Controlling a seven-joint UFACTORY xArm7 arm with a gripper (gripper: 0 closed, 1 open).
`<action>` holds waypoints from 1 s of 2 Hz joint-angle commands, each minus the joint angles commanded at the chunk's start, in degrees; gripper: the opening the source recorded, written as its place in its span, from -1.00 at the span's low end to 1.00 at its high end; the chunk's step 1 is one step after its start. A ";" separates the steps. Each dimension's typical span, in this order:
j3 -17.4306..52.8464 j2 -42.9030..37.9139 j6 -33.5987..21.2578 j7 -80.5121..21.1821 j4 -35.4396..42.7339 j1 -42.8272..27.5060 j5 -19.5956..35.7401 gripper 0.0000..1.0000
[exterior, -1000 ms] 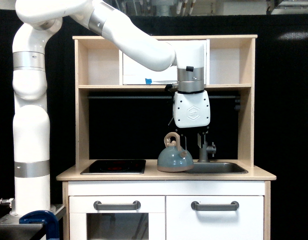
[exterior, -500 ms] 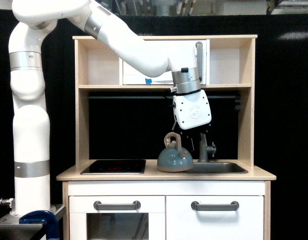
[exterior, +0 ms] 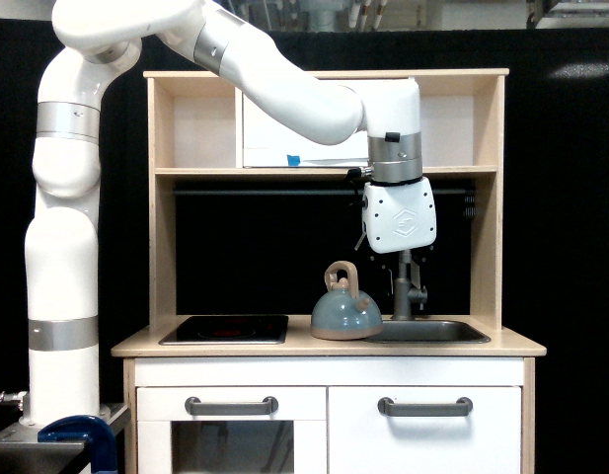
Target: Place the teapot on the stove
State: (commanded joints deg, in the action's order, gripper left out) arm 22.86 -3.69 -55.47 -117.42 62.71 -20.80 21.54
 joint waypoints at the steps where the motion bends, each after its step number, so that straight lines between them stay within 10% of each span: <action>1: 0.17 -7.02 -10.70 -0.48 7.39 4.82 8.48 1.00; 2: -2.44 -15.47 -27.46 -7.52 18.50 11.73 13.95 1.00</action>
State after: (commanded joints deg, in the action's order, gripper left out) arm 20.42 -19.16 -82.92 -124.94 81.20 -9.07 35.48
